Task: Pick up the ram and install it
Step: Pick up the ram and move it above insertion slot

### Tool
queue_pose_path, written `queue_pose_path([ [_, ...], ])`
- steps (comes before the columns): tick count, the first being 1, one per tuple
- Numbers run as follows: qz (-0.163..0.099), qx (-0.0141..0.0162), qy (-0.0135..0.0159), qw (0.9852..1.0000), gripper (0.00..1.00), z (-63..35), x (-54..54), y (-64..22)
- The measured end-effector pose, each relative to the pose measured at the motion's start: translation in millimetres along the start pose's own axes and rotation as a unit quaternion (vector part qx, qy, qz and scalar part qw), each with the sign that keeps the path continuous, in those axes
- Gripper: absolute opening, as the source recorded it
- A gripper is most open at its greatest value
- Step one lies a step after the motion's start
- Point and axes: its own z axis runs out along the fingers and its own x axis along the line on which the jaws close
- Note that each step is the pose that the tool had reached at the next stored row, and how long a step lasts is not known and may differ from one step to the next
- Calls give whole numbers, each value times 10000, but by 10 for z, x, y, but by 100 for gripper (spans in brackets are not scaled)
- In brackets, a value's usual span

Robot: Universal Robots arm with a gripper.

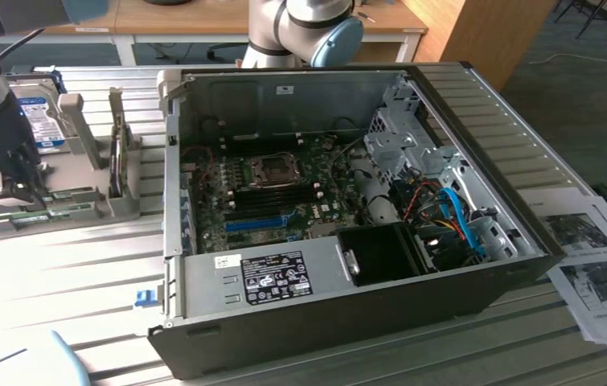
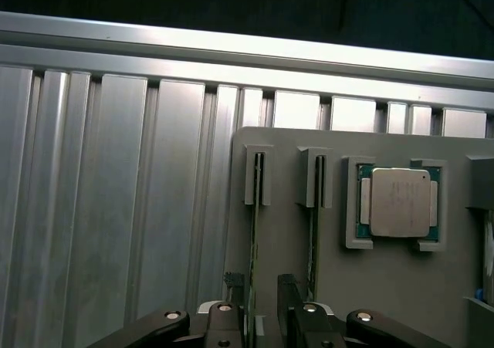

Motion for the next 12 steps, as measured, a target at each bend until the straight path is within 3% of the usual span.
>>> queue_pose_path([
  [12, 0, 1, -1, 10000, 31, 29, 0, -1],
])
